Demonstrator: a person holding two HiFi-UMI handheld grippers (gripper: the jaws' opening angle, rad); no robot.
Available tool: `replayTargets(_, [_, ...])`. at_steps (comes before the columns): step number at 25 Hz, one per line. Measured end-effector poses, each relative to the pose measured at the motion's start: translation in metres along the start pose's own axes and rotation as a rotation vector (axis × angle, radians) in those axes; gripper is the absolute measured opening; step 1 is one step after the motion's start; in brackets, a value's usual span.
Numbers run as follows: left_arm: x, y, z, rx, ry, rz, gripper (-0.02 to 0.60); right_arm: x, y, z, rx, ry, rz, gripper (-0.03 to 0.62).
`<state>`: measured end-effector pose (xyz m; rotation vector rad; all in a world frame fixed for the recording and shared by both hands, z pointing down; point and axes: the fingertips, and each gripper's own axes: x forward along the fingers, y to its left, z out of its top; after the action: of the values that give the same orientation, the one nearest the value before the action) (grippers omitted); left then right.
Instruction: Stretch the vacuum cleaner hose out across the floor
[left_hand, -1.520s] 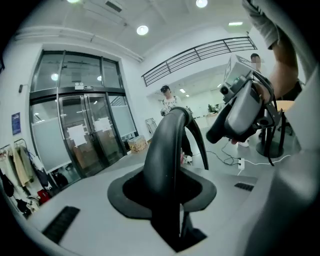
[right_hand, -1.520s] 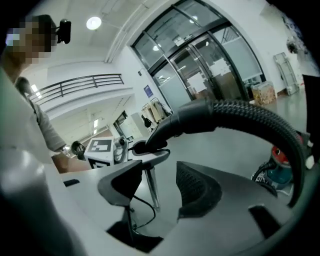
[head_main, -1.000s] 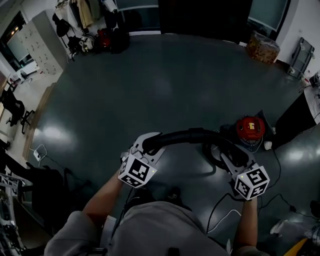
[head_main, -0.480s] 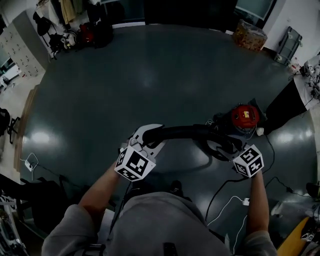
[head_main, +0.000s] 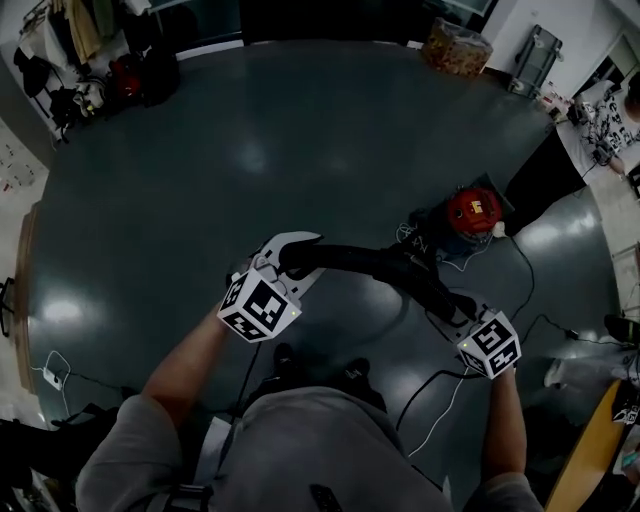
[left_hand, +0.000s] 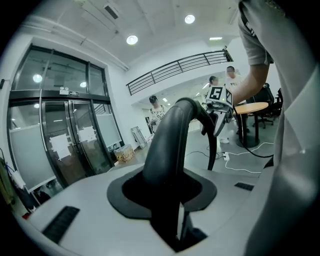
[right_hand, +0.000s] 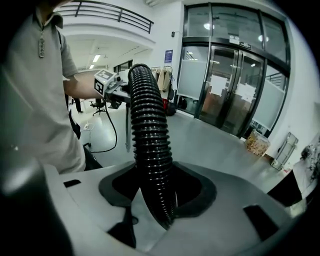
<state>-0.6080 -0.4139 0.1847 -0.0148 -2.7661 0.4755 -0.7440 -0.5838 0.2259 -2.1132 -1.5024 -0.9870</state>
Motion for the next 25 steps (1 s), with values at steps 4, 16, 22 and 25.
replayTargets(4, [-0.004,0.016,-0.006,0.017,-0.014,-0.013,0.13,0.004,0.035,0.015,0.025,-0.028,0.031,0.176])
replayTargets(16, [-0.026,0.061,-0.008,-0.021,-0.015,0.036,0.13,0.021,0.089,0.072,0.108,-0.229,0.172,0.164])
replayTargets(22, [-0.061,0.089,-0.053,-0.04,-0.011,0.029,0.13,0.065,0.116,0.105,0.123,-0.213,0.139,0.164])
replayTargets(25, [-0.093,0.118,-0.082,-0.056,-0.01,0.016,0.13,0.102,0.14,0.141,0.147,-0.214,0.124,0.164])
